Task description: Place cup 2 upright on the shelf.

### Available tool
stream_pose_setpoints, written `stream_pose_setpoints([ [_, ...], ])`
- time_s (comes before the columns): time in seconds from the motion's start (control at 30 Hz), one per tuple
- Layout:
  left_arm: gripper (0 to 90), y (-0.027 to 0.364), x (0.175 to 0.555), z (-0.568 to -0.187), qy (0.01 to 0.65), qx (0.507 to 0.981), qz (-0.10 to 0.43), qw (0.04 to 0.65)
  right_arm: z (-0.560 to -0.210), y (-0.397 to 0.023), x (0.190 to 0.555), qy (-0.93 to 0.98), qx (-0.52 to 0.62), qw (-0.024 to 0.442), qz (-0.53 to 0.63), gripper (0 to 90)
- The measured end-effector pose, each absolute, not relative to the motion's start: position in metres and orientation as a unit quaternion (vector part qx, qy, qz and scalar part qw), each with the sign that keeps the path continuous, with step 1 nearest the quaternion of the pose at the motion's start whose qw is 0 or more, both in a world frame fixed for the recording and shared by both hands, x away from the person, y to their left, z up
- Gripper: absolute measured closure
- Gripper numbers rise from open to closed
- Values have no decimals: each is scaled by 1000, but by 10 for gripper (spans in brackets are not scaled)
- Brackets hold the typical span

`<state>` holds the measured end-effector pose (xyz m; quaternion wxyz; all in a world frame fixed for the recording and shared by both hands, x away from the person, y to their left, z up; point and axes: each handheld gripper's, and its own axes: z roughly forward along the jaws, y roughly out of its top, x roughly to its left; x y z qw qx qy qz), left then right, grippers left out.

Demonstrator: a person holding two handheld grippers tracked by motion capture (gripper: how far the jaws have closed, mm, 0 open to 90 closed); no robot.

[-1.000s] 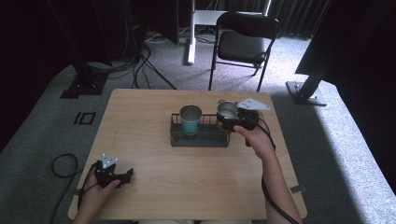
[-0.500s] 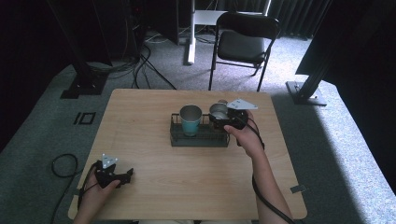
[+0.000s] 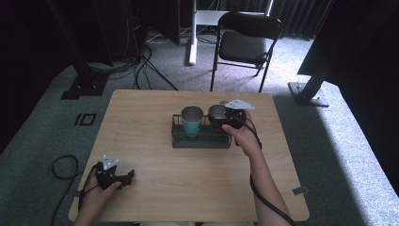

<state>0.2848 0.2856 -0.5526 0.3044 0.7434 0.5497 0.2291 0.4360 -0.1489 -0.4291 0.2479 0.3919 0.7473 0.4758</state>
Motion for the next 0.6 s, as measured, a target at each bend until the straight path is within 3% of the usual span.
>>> stream_pose_setpoints([
  [0.6, 96, 286, 285, -553, 550, 744, 229, 304, -457, -143, 444, 759, 403, 235, 454, 130],
])
